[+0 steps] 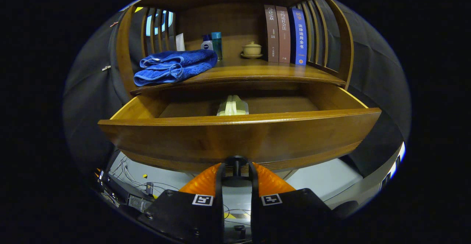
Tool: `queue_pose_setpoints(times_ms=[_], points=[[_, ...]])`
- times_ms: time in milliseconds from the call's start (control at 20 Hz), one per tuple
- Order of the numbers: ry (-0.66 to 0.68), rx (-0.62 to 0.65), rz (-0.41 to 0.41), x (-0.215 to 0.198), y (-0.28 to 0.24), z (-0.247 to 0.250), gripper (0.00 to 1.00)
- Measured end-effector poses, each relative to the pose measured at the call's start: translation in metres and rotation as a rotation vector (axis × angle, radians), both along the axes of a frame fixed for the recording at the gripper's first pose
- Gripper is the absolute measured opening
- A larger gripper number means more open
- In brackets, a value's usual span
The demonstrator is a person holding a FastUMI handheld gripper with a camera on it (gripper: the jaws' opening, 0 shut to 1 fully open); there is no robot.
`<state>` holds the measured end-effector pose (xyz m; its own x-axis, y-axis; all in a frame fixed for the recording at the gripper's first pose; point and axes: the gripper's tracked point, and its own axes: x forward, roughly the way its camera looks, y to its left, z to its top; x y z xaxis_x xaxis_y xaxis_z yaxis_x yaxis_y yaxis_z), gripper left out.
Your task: Pull open the drawer, take out the items inside it, and place them on the countertop above the cabinet.
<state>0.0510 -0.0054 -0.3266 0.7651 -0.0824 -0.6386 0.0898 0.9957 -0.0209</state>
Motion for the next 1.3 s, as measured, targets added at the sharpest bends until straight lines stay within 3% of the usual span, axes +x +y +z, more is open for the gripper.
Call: queue_pose_setpoints(times_ms=[600,1000,1150,1300], points=[[0.048,0.013,-0.017,-0.062,0.004,0.004,0.33],[0.082,-0.002,-0.009,-0.077,0.006,-0.007,0.33],[0.062,-0.015,0.004,-0.077,0.006,0.001,0.47],[0.065,0.008,-0.009,-0.081,0.006,0.008,0.87]])
